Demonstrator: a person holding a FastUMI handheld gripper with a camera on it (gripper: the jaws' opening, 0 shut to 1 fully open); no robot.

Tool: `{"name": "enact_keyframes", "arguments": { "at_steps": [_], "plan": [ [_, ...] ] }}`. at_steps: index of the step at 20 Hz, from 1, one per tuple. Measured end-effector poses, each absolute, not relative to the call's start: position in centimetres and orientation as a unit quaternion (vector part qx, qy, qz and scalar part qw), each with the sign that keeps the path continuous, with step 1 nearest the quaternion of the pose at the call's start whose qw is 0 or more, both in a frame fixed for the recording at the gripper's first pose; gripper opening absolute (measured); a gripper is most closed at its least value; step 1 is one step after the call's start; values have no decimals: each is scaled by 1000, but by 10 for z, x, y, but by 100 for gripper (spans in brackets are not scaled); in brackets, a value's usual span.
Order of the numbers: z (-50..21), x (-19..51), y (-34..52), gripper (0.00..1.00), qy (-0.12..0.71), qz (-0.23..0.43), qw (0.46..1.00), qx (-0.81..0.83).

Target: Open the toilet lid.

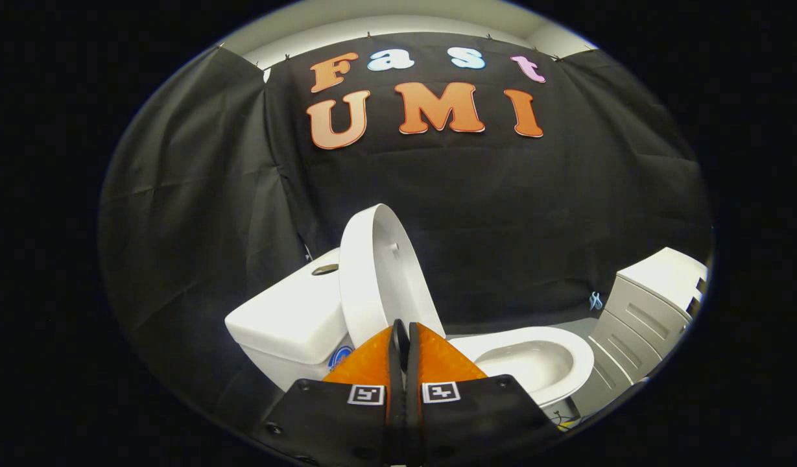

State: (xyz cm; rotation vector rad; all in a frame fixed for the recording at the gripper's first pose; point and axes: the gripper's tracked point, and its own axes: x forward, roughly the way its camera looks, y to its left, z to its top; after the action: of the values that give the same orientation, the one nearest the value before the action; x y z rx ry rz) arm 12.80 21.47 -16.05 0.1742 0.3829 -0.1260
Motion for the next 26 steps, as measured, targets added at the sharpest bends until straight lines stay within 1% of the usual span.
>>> {"name": "enact_keyframes", "arguments": {
  "at_steps": [6, 12, 13, 14, 15, 16, 18, 23, 24, 26],
  "plan": [
    [-162, 130, 225, 8, 194, -56, 977, 71],
    [-161, 130, 224, 8, 193, -62, 977, 64],
    [-164, 131, 226, 8, 196, -57, 977, 67],
    [-165, 132, 231, 11, 200, -44, 976, 75],
    [-166, 132, 234, 14, 207, -37, 974, 82],
    [-164, 131, 233, 24, 206, -31, 974, 89],
    [-146, 132, 221, 40, 187, -33, 978, 86],
    [-91, 130, 183, 94, 135, -32, 984, 109],
    [-75, 130, 177, 100, 119, -26, 986, 117],
    [-46, 128, 161, 99, 95, -17, 987, 125]
  ]
}}
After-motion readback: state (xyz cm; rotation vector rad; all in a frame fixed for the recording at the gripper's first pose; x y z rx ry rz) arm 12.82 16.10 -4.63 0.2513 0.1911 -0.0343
